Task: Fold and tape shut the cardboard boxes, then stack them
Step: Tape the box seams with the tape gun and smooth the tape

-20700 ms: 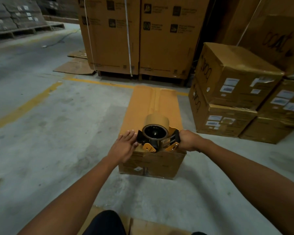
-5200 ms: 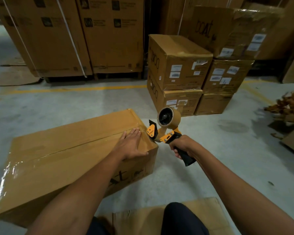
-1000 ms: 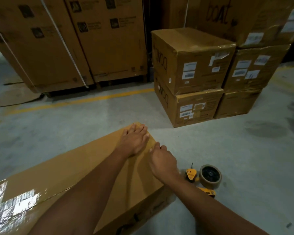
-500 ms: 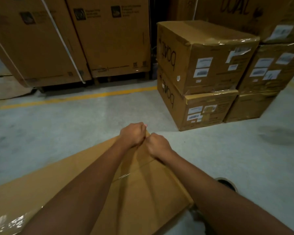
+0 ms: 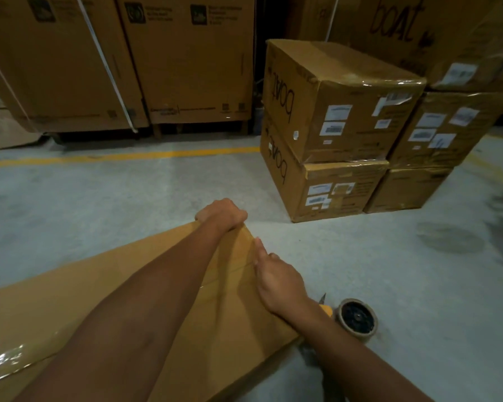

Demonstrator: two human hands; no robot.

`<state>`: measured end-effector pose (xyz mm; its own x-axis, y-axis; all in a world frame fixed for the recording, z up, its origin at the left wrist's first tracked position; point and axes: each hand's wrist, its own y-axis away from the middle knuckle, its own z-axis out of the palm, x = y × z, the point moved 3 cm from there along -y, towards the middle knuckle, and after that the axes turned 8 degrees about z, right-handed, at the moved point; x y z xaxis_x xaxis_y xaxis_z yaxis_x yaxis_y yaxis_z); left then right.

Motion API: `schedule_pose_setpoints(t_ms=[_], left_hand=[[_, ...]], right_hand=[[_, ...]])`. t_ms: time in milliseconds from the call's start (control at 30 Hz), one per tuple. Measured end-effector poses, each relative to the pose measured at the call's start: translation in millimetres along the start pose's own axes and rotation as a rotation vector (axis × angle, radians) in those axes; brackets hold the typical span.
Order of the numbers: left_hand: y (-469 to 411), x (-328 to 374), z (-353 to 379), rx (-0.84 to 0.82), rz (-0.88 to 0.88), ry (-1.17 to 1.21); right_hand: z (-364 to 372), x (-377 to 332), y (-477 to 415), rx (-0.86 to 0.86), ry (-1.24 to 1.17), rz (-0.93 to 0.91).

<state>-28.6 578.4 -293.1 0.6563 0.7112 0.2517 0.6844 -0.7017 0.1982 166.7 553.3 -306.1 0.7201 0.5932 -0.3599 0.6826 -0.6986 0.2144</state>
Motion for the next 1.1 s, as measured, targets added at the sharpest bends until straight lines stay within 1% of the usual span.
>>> schedule_pose_setpoints(t_ms=[33,67,100,133,200,233,267,400,433,500,567,633,733,833,933,1100], left_hand=[[1.0,2.2,0.2,0.006,-0.02,-0.003],[2.9,3.4,0.5,0.034,-0.003,-0.021],[5.8,4.2,3.0,0.075,0.069,-0.059],[10.7,6.5,7.6,0.099,0.186,-0.111],[25.7,11.9,19.8,0.088,0.436,-0.207],[32.8,13.5,24.2,0.058,0.501,-0.215],[39.0,13.8,26.8,0.033,0.519,-0.202],[65.1,12.0,26.9,0.044,0.481,-0.154],[74.1,12.6,26.6,0.039,0.444,-0.145],[91.9,14.0,27.0,0.03,0.363,-0.112],[113.8,14.2,31.6,0.038,0.32,-0.067],[135.5,14.6,40.6,0.065,0.318,-0.058],[172.4,10.1,51.8,0.068,0.314,-0.068],[202.6,4.4,50.5,0.066,0.331,-0.062],[219.5,2.2,46.4,0.03,0.354,-0.055],[253.7,3.8,50.0,-0.045,0.41,-0.068]], right_hand=[[1.9,-0.4,-1.4,0.028,0.001,0.03],[1.3,-1.2,-5.2,0.042,-0.019,0.068],[0.2,-1.5,-10.1,0.05,-0.047,0.101],[-0.2,-1.3,-14.9,0.061,-0.072,0.116],[0.7,1.4,-21.8,0.078,-0.105,0.112],[1.3,3.6,-23.6,0.069,-0.122,0.102],[2.0,6.0,-23.6,0.053,-0.144,0.091],[-5.8,13.9,-8.0,0.065,-0.307,0.017],[-6.2,19.2,0.4,0.064,-0.317,0.014],[-1.5,31.6,17.1,0.001,-0.251,0.039],[7.3,43.8,35.2,-0.075,-0.232,0.121],[12.9,49.0,44.6,-0.085,-0.289,0.187],[8.8,39.1,48.4,-0.066,-0.345,0.264],[4.9,34.6,57.1,-0.026,-0.407,0.389],[11.1,37.0,74.0,0.015,-0.475,0.507],[14.5,28.6,121.5,0.114,-0.734,0.71]])
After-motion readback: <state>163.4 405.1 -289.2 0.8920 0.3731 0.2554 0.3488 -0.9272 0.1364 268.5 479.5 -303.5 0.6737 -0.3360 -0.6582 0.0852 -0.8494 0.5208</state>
